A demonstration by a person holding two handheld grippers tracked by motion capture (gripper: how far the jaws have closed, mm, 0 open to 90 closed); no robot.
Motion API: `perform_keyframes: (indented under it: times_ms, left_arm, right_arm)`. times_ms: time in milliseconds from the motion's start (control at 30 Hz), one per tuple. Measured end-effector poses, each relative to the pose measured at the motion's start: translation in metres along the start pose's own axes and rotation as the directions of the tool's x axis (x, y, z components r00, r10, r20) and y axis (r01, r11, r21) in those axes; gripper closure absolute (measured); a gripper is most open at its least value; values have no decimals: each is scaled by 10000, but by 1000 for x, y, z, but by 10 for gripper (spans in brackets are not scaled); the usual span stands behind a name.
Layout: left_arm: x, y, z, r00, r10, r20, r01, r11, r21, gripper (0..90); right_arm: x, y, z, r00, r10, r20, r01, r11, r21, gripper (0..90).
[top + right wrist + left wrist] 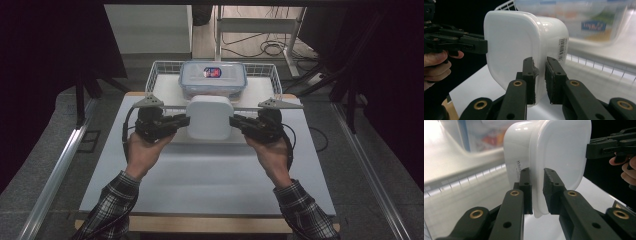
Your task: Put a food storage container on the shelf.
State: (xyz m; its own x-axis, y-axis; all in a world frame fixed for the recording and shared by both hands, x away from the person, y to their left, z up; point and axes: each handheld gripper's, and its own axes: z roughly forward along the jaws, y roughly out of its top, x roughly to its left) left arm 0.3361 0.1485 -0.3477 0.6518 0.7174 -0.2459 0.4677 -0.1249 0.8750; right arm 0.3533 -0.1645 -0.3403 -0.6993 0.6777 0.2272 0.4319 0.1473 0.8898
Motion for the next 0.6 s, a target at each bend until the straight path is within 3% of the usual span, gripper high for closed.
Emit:
perform_keyframes:
  times_ms: [600]
  left_arm:
    - [2,72,-15,9997,247,90,-241,9980,-583,787]
  right_arm:
    - [-4,67,-11,10000,22,-96,-27,9982,-600,781]
